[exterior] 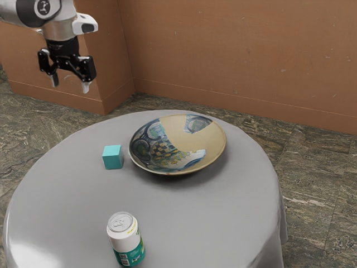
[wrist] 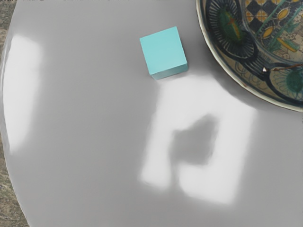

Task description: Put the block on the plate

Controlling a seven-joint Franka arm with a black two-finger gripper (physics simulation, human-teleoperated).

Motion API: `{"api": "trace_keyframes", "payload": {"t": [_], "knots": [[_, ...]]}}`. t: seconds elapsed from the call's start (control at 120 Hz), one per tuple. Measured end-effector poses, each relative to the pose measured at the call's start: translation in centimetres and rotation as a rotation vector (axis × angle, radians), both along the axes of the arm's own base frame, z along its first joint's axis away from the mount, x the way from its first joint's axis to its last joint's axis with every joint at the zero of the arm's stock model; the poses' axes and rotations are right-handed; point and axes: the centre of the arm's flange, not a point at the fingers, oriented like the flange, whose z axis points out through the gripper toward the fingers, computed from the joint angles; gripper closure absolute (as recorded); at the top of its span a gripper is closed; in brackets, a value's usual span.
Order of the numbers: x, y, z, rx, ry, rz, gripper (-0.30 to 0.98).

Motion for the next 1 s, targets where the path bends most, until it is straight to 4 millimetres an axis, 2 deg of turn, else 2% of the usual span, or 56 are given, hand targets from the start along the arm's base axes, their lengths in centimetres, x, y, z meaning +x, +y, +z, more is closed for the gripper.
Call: {"api": "trace_keyframes", "payload": {"t": [0.175, 0.242, 0.333, 0.467, 0.55, 0.717, 0.775, 1.0], "knots": [[0.6, -2.2, -0.7, 0.006, -0.014, -0.008, 0.0], [1.3, -2.1, -4.0, 0.005, 0.008, 0.0, 0.0], [2.4, -1.3, -10.7, -0.005, 0.062, 0.023, 0.0], [2.7, 0.7, -17.0, -0.039, 0.08, 0.108, 0.0], [2.6, 2.0, -19.7, -0.052, 0.078, 0.168, 0.0], [3.2, 1.5, -24.3, -0.062, 0.066, 0.222, 0.0], [3.7, 2.3, -25.5, -0.064, 0.058, 0.254, 0.0], [7.8, 4.3, -28.7, -0.069, 0.005, 0.317, 0.0]]}}
